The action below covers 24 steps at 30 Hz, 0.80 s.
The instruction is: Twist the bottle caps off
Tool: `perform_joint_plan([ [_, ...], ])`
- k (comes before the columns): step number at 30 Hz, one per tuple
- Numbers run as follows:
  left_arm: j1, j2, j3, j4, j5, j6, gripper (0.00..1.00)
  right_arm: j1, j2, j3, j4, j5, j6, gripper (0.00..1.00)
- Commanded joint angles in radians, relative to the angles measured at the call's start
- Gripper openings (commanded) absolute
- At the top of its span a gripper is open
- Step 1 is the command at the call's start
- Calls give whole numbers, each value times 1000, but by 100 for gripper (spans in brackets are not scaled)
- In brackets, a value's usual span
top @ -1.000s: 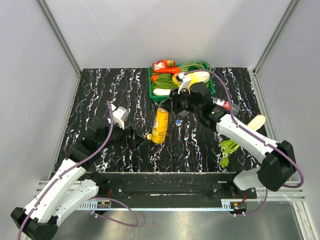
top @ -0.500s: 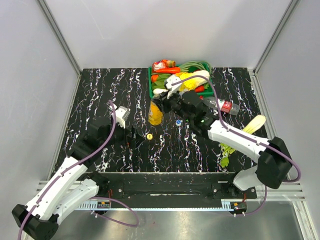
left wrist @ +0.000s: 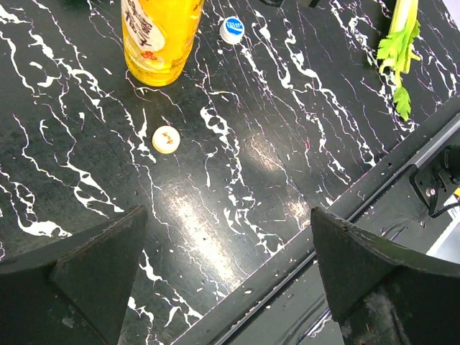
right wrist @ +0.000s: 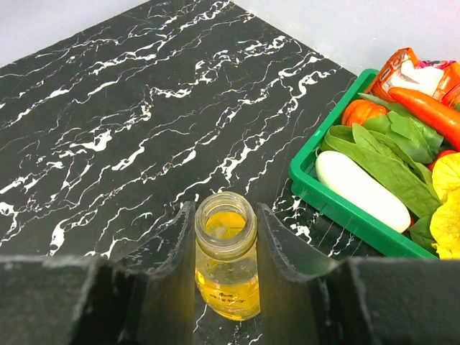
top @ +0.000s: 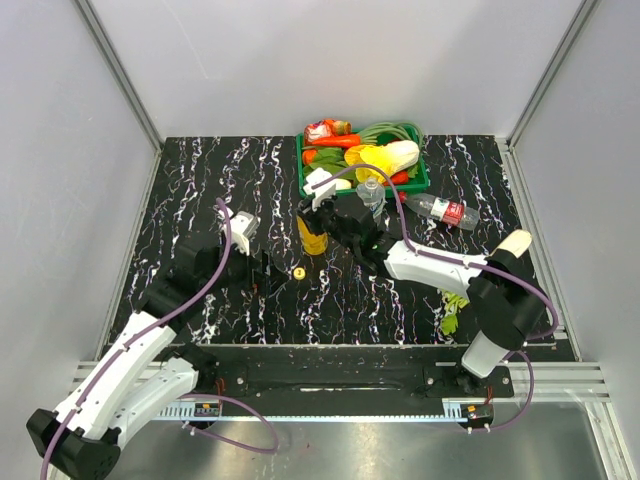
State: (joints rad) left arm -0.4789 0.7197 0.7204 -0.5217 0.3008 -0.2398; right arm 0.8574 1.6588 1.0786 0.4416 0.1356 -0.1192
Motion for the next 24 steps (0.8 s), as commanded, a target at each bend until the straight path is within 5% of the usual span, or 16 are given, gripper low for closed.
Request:
perform_joint_plan([
  [1, 8, 0, 45, 46, 32, 2, 99, 5, 4, 3, 69, 42, 32, 0],
  [5, 8, 0, 45, 46, 37, 4, 99, 3, 6, -9, 71, 82, 47, 1],
  [7, 8, 0, 44, 46, 40, 4, 99, 5, 4, -9, 59, 102, 50, 8],
  [12, 8, -2, 42, 48, 44, 4, 99, 3, -4, 12, 20, 140, 58, 61],
  [18, 8, 1, 43, 46, 58, 5, 99, 3, -45, 107, -118, 153, 113, 95],
  [24, 8, -2, 42, 46, 57, 5, 99, 2, -125, 159, -205, 115, 153, 99],
])
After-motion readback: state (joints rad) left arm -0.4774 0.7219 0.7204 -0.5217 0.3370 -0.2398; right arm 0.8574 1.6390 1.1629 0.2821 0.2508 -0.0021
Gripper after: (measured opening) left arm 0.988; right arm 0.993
